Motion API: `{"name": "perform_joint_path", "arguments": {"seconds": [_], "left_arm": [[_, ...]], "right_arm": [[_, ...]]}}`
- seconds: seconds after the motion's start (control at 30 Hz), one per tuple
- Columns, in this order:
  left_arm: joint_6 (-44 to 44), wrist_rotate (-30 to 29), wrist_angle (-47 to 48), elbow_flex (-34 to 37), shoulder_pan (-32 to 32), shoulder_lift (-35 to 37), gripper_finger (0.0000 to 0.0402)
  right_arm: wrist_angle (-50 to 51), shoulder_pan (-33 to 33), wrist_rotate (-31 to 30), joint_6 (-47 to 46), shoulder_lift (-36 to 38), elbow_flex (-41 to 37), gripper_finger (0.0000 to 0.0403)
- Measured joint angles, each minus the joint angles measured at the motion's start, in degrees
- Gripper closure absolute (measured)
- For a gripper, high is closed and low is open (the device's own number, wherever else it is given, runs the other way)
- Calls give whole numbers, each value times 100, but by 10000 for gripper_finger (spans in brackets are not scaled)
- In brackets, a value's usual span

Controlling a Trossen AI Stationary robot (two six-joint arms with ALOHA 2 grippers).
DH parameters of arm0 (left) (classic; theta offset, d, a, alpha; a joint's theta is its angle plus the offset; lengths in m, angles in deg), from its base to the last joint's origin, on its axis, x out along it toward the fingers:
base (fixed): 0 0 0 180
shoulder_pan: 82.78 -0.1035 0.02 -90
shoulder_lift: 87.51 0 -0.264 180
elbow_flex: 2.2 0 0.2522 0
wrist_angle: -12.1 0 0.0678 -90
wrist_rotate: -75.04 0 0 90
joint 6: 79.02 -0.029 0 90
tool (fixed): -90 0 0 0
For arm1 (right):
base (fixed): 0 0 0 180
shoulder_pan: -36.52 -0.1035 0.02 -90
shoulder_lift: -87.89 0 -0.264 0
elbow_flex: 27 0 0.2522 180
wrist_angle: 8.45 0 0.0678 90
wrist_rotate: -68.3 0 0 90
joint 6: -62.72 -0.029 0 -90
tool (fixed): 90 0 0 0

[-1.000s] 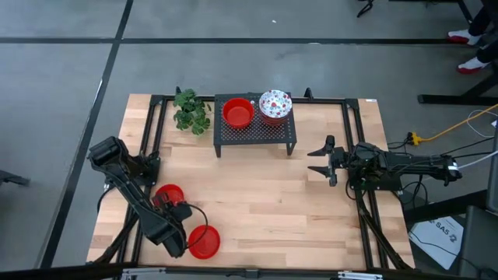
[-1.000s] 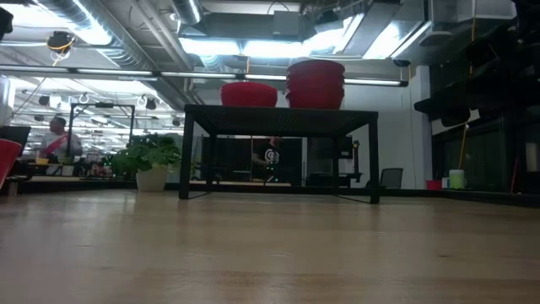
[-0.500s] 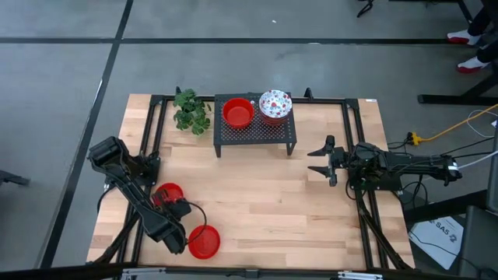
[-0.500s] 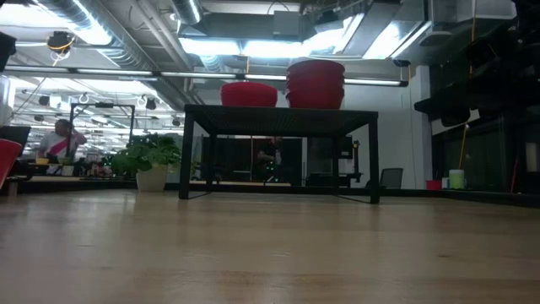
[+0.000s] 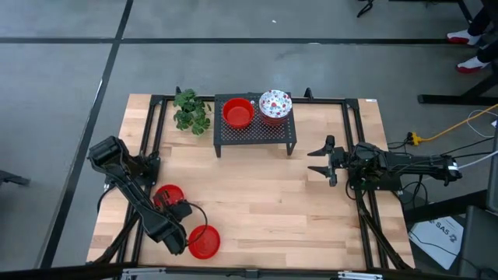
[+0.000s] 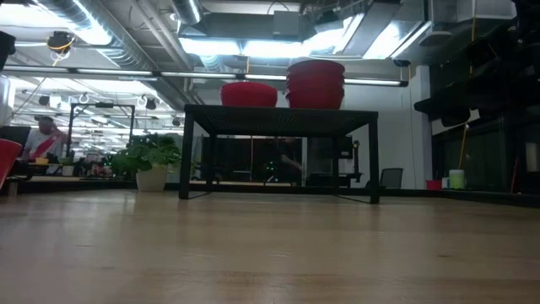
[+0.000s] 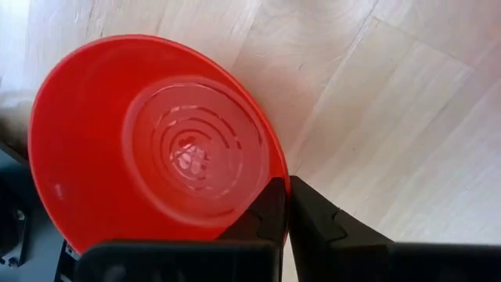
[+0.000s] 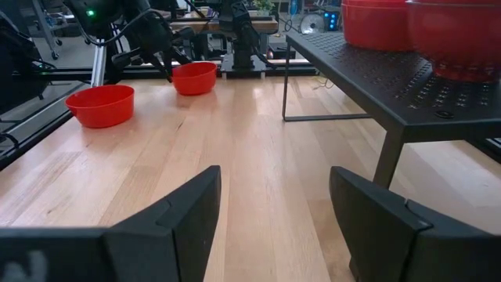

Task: Pick & Place Mini bowls
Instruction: Stack the top red bowl on the top of the red bowl on the shelf

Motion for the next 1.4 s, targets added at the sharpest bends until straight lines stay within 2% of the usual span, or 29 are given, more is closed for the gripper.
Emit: {"name": "perform_joint_path", "arguments": {"seconds": [0.43, 0.83, 1.07, 1.4], "left_arm": [[-192, -306, -39, -199, 0, 505, 398], [-46, -1038, -24, -201, -111, 1554, 398], [-135, -1451, -2, -201, -546, 1998, 398], [-997, -1676, -4, -201, -1527, 2331, 398]], "right_arm": [[0, 1, 1, -1, -1, 0, 166], [2, 1, 1, -1, -1, 0, 166], [0, 1, 1, 1, 0, 0, 166], [0, 0, 2, 2, 1, 0, 166]]}}
